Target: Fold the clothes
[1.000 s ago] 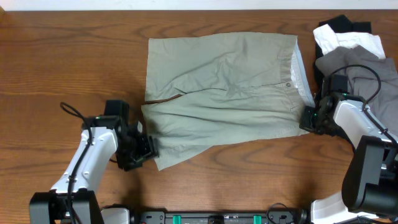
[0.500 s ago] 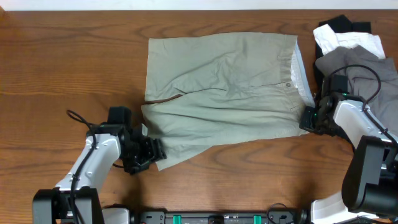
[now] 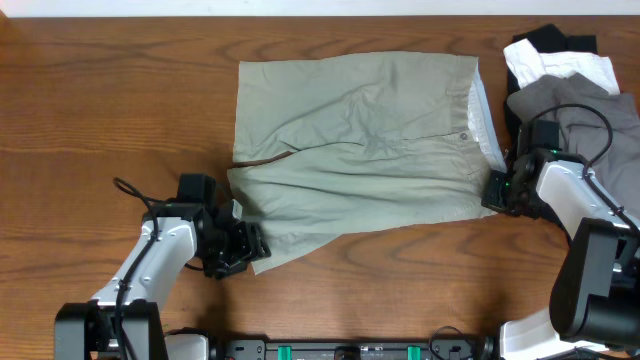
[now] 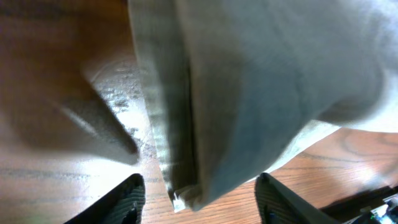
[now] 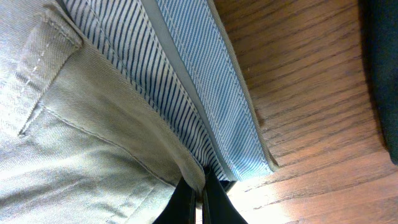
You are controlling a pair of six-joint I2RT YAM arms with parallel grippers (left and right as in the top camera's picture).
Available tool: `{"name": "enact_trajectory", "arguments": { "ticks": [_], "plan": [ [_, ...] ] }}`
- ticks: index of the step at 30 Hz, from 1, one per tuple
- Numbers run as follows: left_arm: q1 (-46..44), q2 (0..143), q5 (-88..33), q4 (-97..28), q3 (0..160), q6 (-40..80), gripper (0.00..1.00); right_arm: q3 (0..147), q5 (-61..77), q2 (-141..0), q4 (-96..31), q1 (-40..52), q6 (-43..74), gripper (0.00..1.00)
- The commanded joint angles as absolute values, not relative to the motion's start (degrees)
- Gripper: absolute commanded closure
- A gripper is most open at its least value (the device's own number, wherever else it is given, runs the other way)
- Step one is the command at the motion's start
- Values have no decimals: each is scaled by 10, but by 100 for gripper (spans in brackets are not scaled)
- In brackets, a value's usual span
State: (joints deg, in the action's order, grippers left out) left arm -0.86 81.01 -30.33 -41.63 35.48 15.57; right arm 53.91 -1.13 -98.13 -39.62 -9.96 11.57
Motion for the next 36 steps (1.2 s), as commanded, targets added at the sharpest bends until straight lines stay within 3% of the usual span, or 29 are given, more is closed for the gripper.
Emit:
{"name": "enact_trajectory", "arguments": {
  "ticks": [1,12,13,15,16,27,33,36],
  "plan": [
    [-10,814,-311,-411,354,166,46,535,-30,-986,-401,-104,126,98],
    [-10,859,-326,-401,357,177,48,535,-30,-986,-401,-104,126,97],
    [-10,859,-326,-402,357,177,57,535,-30,-986,-401,-104,126,97],
    [-10,858,-326,-401,359,177,90,535,-30,-986,-401,-104,126,97],
    [-10,858,-326,-401,361,177,94,535,-30,-986,-401,-104,126,97],
    [-9,845,-230,-400,409,142,94,537,-24,-975,-412,-105,126,95],
    [-9,839,-150,-399,451,142,94,553,-23,-939,-430,-105,126,77],
    [-9,839,-114,-399,460,142,94,556,-23,-912,-442,-105,126,59]
  ]
}}
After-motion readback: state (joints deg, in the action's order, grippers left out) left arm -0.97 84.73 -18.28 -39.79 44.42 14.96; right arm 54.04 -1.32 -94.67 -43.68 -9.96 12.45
